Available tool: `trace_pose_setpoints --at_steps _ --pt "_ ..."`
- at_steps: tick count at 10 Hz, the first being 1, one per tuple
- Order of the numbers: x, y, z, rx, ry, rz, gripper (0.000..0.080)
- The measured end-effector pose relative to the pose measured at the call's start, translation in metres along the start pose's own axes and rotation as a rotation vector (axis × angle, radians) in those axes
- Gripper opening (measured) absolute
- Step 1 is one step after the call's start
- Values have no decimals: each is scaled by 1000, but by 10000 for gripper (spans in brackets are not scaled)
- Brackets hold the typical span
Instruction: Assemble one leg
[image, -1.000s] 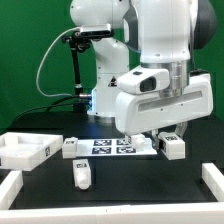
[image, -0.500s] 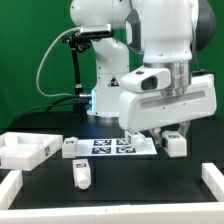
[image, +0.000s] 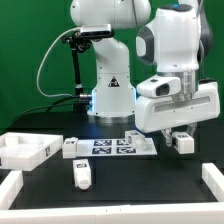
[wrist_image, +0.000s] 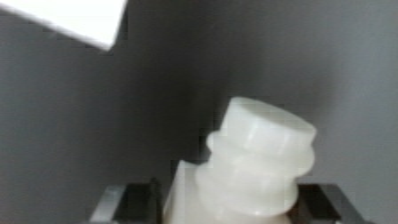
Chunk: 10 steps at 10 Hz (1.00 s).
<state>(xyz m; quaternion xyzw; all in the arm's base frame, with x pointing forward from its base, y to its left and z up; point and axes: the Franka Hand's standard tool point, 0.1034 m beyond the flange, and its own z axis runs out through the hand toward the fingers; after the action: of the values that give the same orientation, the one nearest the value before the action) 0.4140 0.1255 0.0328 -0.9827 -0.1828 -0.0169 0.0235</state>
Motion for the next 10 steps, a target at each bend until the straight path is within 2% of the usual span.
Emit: trace_pose_setpoints --at_steps 2,3,5,7,8,9,10 --pt "-3 0 3 2 -9 13 320" --pt "-11 3 12 9 -32 93 320" --pt "-22 -1 23 15 -59 131 320" --pt "-23 0 25 15 -55 141 320" --pt "-23 0 25 15 -56 141 454" --pt "-23 0 25 15 -56 141 454" --pt "-24 1 23 17 -69 138 576"
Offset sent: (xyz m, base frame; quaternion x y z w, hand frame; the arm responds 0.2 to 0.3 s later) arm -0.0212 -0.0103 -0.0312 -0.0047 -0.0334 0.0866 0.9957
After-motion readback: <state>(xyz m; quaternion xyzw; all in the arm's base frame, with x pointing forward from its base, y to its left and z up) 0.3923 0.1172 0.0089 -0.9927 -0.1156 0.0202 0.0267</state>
